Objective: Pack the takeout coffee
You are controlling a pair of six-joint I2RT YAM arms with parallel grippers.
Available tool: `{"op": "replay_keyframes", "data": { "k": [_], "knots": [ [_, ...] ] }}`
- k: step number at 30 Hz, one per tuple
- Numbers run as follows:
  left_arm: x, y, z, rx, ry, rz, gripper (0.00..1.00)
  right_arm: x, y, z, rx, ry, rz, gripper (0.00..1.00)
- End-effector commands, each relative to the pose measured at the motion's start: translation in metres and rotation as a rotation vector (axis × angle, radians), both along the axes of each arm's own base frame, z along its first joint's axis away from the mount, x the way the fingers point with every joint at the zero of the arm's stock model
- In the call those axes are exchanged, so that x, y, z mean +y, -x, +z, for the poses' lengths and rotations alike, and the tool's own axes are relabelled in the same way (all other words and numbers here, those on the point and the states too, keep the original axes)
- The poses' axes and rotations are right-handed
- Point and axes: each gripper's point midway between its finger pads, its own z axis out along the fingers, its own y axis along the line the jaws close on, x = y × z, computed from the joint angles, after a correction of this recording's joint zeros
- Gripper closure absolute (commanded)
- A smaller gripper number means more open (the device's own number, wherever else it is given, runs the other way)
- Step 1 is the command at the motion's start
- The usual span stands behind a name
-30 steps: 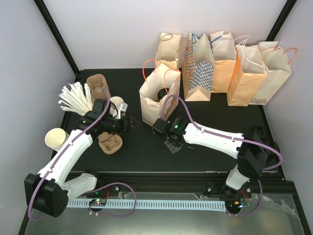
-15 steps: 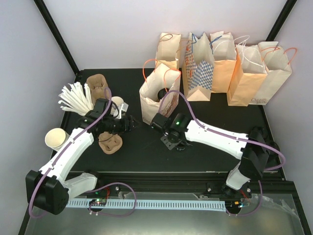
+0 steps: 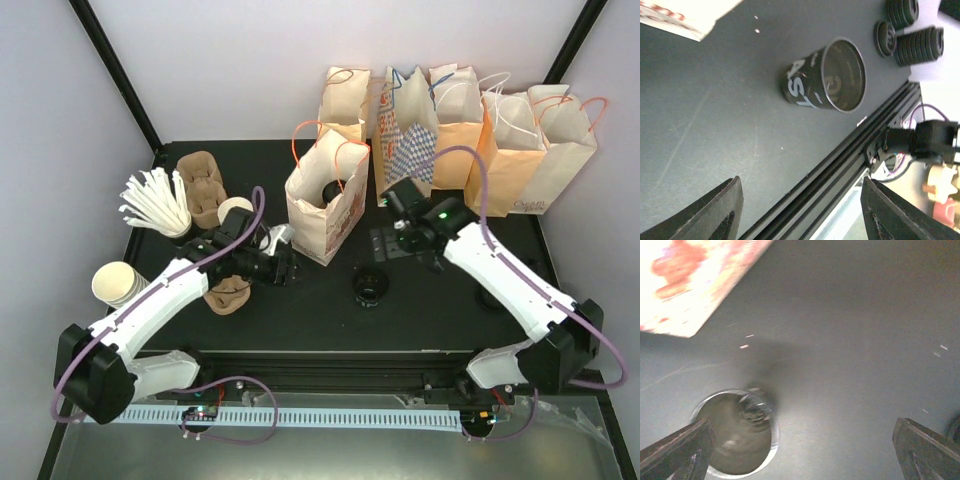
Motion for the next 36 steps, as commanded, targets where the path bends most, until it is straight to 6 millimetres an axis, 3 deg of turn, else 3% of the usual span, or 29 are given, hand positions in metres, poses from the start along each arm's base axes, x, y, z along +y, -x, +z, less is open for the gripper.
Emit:
{"op": "replay_keyframes", "data": {
  "k": [1, 4, 7, 8, 9, 12, 18, 28, 36],
  "knots": [
    [-0.021, 0.007, 0.014, -0.137, -0.031, -0.143, 0.32, -0.066, -0.013, -0.005, 0.015, -0.034, -0.304, 0.00],
    [-0.028, 0.012, 0.013, -0.203, -0.109, -0.215, 0.31, -0.109, -0.010, -0.025, 0.099, -0.042, -0.526, 0.00],
    [-0.038, 0.018, 0.018, -0.246, -0.128, -0.260, 0.29, -0.151, 0.005, -0.048, 0.151, -0.005, -0.748, 0.00],
    [-0.046, 0.024, 0.024, -0.270, -0.120, -0.285, 0.27, -0.174, 0.014, -0.065, 0.148, -0.001, -0.876, 0.00],
    [-0.048, 0.025, 0.026, -0.276, -0.114, -0.290, 0.25, -0.181, 0.016, -0.070, 0.146, -0.006, -0.910, 0.00],
    [-0.050, 0.028, 0.029, -0.287, -0.113, -0.303, 0.04, -0.202, 0.018, -0.087, 0.159, -0.024, -0.998, 0.00],
    [-0.050, 0.029, 0.034, -0.301, -0.122, -0.335, 0.01, -0.228, 0.016, -0.111, 0.218, 0.025, -1.080, 0.00],
    [-0.038, 0.036, 0.048, -0.367, -0.161, -0.368, 0.01, -0.265, 0.023, -0.132, 0.272, -0.009, -1.159, 0.00],
    [-0.043, 0.029, 0.053, -0.347, -0.188, -0.376, 0.01, -0.268, 0.020, -0.144, 0.304, -0.070, -1.099, 0.00]
  ]
}}
